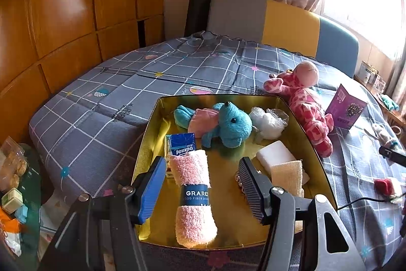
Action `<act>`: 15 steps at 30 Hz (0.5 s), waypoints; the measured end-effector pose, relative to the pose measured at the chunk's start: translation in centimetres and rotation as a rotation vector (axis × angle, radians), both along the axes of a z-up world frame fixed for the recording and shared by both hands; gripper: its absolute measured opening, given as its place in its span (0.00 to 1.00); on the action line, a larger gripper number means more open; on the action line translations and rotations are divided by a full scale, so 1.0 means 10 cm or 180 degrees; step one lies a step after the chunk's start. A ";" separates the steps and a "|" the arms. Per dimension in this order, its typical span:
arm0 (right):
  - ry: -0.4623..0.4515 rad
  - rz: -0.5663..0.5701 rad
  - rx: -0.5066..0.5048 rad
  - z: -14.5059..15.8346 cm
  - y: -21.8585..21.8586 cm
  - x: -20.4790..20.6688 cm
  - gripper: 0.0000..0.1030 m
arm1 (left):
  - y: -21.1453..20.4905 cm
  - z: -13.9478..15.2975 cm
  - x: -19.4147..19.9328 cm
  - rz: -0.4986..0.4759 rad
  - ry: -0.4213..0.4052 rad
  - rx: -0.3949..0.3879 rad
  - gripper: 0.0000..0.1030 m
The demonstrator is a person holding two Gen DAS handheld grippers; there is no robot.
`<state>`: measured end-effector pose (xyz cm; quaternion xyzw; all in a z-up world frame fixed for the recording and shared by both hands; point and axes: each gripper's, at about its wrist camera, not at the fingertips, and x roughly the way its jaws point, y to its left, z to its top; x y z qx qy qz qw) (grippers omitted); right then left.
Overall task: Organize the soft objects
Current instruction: 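Carry the white knit glove over the gold tray with the right tool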
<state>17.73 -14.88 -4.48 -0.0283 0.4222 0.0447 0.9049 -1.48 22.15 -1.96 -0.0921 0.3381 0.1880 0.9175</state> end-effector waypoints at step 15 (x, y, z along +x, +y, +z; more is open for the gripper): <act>0.0253 0.1510 0.0655 0.35 1.98 -0.57 0.38 | 0.25 -0.03 -0.12 0.0241 -0.0020 -0.0023 0.59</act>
